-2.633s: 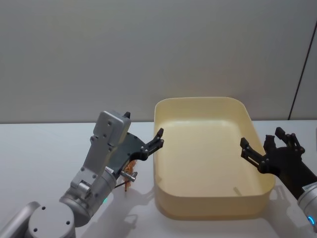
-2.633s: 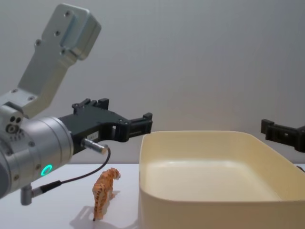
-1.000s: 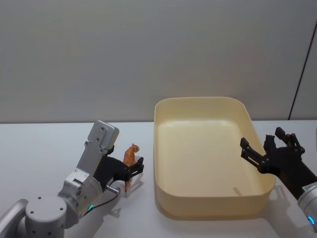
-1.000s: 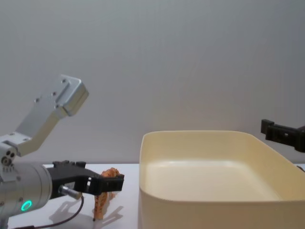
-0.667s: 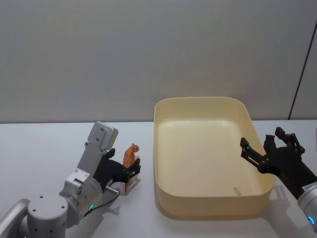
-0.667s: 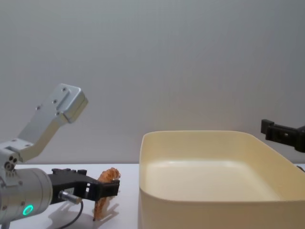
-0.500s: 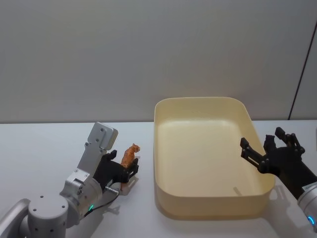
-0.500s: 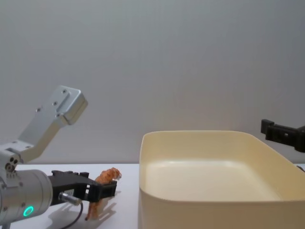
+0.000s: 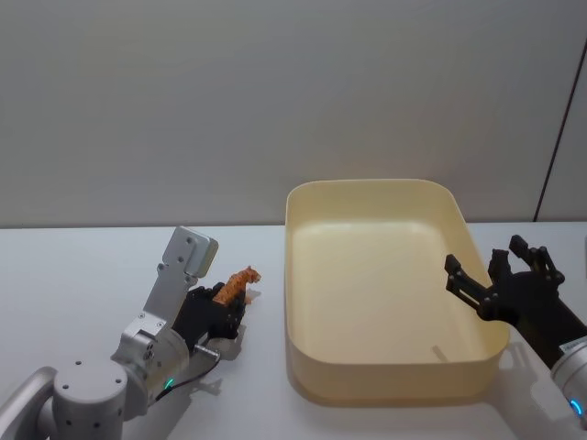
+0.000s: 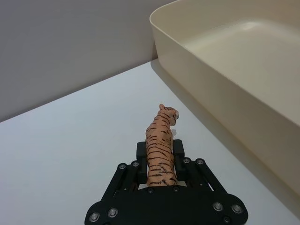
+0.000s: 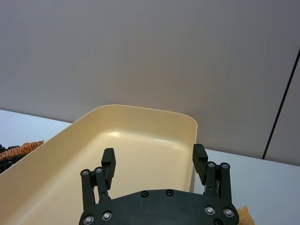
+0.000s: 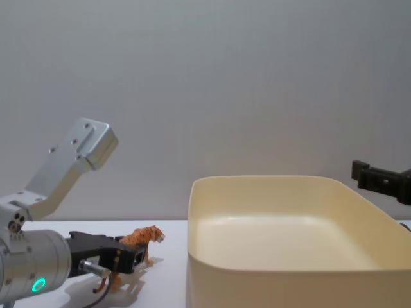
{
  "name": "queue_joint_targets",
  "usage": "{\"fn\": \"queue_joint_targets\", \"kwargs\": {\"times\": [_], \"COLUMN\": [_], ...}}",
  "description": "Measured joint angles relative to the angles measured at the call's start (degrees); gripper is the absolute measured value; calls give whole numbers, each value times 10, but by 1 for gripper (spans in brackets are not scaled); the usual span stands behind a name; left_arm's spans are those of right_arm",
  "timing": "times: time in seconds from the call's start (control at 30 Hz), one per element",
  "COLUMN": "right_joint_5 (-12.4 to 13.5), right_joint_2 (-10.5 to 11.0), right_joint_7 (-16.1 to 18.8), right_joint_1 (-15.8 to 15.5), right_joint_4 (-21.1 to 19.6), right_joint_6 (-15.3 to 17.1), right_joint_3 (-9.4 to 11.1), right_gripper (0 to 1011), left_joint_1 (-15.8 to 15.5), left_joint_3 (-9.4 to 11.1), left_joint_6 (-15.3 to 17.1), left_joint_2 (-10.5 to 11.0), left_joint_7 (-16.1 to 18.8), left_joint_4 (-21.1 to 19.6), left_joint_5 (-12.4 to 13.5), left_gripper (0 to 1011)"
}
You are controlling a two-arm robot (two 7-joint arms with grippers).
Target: Pick up the toy alternately with two hands and place it into the central storage box.
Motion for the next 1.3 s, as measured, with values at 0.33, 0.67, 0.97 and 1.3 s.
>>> {"fn": "queue_joint_targets", "kwargs": {"times": [0.33, 0.67, 0.97, 1.3], "right_joint_5": [0, 0, 0, 0], "right_joint_2": [0, 0, 0, 0], "right_joint_7": [0, 0, 0, 0], "right_joint_1": [0, 0, 0, 0], "right_joint_4": [0, 0, 0, 0], "right_joint_6": [0, 0, 0, 0], "right_joint_3": [0, 0, 0, 0], "right_gripper": [1001, 1001, 1001, 1001], "left_joint_1": [-1, -18, -45, -81], "left_joint_3": [-2, -7, -6, 6], "left_joint_6": [-18, -43, -64, -87], "left_joint_2": [-3, -12, -28, -54], "left_joint_7": [28, 57, 41, -15], "left_joint_4": [-16, -39, -44, -18], "left_joint_5": [18, 48, 82, 119], "left_gripper": [294, 294, 294, 294]}}
